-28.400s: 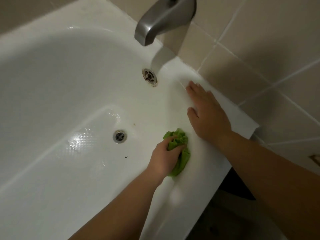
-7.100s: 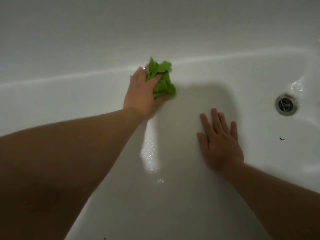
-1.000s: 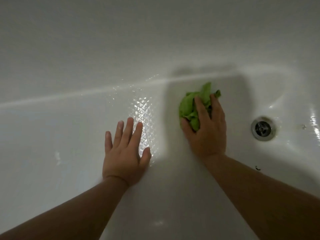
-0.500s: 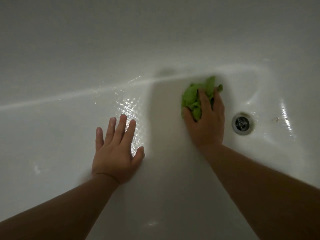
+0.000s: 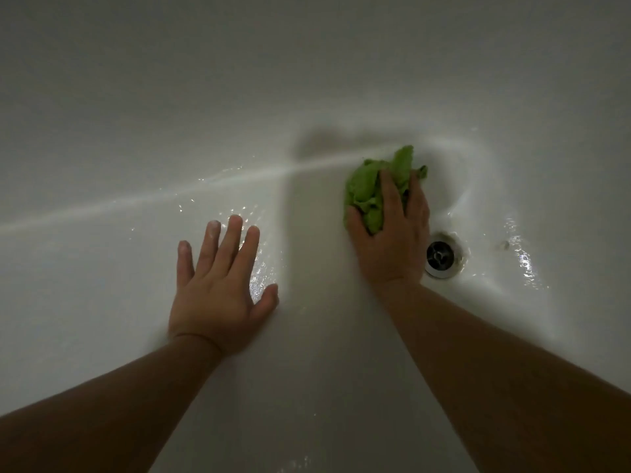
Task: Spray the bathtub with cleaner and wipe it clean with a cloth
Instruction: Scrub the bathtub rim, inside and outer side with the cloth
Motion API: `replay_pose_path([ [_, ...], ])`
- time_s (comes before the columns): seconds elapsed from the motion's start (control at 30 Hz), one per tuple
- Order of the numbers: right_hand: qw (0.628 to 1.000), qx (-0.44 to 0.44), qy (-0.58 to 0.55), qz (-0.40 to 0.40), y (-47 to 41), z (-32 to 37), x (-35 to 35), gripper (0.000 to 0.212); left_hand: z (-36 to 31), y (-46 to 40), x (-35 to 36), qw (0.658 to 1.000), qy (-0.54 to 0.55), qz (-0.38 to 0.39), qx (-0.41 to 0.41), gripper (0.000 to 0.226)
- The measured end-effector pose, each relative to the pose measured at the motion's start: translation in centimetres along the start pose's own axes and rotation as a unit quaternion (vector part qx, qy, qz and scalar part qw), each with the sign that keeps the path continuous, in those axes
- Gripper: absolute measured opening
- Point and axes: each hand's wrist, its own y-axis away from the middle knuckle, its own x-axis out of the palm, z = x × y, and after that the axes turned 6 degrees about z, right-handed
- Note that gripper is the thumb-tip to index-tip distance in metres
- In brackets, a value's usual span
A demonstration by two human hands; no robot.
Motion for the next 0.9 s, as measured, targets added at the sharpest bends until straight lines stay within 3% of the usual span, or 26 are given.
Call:
replay_pose_path([
  [0.1, 1.000, 0.009, 0.006, -0.001, 2.8, 0.7, 0.6, 0.070, -0.8, -0.9, 0.0, 1.000, -0.013, -0.006, 0.009, 0.087],
  [0.27, 0.990, -0.139, 0.004, 0.035, 0.2, 1.3, 1.3, 0.067, -2.7, -2.6, -0.4, 0.999, -0.019, -0.011, 0.025, 0.087],
  [0.33, 0.988, -0.150, 0.007, 0.038, -2.9, 0.0, 0.8, 0.068, -3.4, -3.3, -0.7, 0.999, -0.016, -0.012, 0.026, 0.086],
  [0.47, 0.998, -0.060, 0.010, 0.016, -7.2, -4.6, -2.2, 0.070, -4.3, -4.3, -0.9, 1.000, -0.007, -0.005, 0.019, 0.087],
  [0.63, 0.998, 0.024, 0.041, -0.028, -4.1, -6.9, -2.6, 0.065, -4.9, -5.1, -0.9, 0.999, -0.019, -0.018, 0.039, 0.089],
  [0.7, 0.999, -0.028, 0.044, -0.012, -2.7, -6.1, -2.1, 0.062, -5.1, -5.3, -0.9, 0.998, -0.028, -0.026, 0.053, 0.089],
  [0.8, 0.982, -0.177, 0.057, 0.044, -4.5, -5.8, -2.7, 0.061, -5.4, -5.4, -1.0, 0.996, -0.033, -0.036, 0.072, 0.088],
  [0.9, 0.982, -0.162, 0.081, 0.043, -8.3, -7.2, -3.6, 0.063, -5.4, -5.6, -1.1, 0.996, -0.041, -0.024, 0.071, 0.088],
])
